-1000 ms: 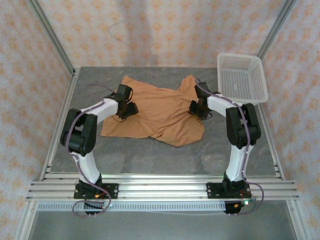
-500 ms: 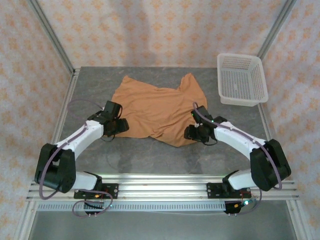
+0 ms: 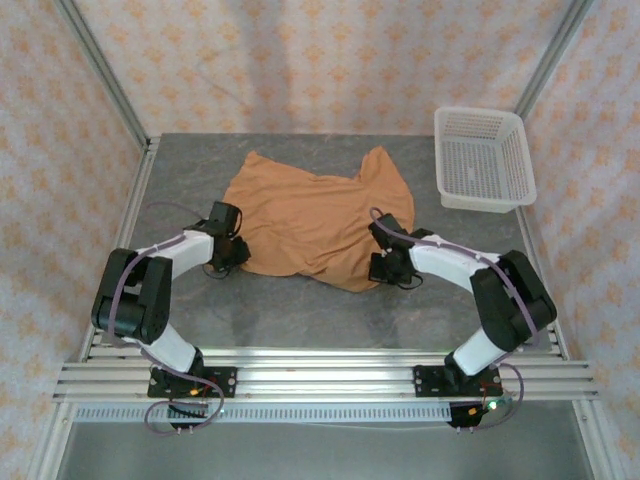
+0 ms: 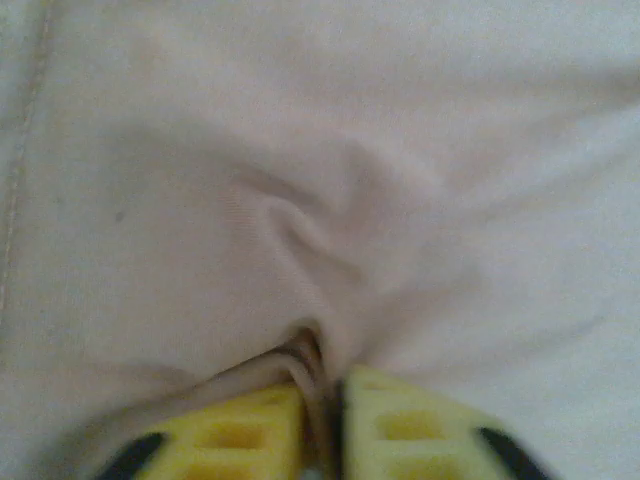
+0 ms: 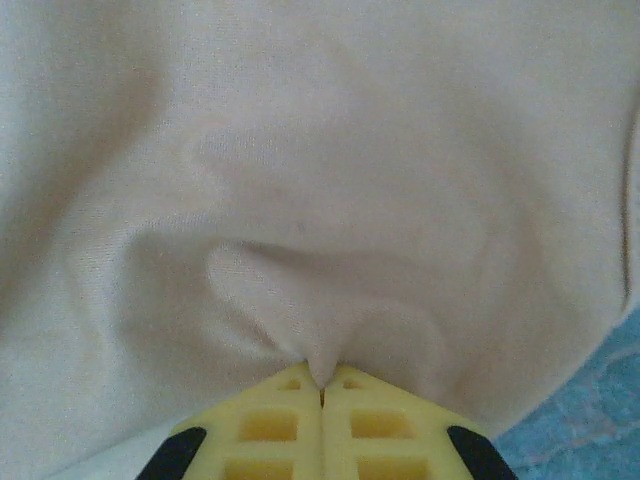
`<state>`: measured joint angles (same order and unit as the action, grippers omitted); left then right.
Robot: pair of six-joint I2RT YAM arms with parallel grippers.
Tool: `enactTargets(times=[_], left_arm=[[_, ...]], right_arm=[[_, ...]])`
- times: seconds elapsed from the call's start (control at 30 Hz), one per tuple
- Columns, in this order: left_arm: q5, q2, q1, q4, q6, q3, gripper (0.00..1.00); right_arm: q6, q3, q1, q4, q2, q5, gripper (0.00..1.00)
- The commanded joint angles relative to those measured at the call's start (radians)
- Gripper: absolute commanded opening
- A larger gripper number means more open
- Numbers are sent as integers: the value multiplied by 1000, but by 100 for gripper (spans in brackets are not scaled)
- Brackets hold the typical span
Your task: Fold the inside-out t-shirt
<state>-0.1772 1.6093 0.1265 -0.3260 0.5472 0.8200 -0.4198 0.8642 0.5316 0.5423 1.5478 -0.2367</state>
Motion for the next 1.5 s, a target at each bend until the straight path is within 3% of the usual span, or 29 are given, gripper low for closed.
enactTargets(times=[0.0,0.1,0.27,0.47,0.6,0.7,0.73,0.77,0.8,0.83,0.9,1.0,1.17,1.47], left_arm=[[6,30,-25,-35,-7,-16,0],[38,-42,-35,-113,-46,-5,0],[116,-252,-36,-305,-38,62,0],[184,-414,-34,-427,-58,218,0],[176,-293,-34,-387,-85,307,0],[145,-58,-30,-391,-102,432,0],[138,17,-30,-397,-109,479,0],[137,76,-29,-399,-112,517,12],[141,111,-27,-403,-112,547,32],[157,130,-17,-411,-112,576,45],[227,112,31,-418,-122,609,55],[219,41,147,-362,-164,593,55],[-100,59,315,-192,-129,521,52],[-183,228,391,-55,52,509,52]], right_arm=[[13,47,5,129,-145,-72,0],[50,95,4,268,-268,-155,0],[77,201,-18,451,-430,-148,0],[105,332,-128,487,-409,-168,0],[125,384,-206,376,-262,-211,0],[143,469,-247,319,-35,-207,0],[148,515,-256,322,48,-199,4],[157,559,-263,317,125,-202,19],[154,592,-265,315,178,-182,32],[148,631,-266,320,237,-158,39],[140,668,-266,314,292,-151,44],[120,633,-259,281,265,-141,43],[88,461,-226,136,159,-202,35],[33,437,-180,22,305,-173,39]])
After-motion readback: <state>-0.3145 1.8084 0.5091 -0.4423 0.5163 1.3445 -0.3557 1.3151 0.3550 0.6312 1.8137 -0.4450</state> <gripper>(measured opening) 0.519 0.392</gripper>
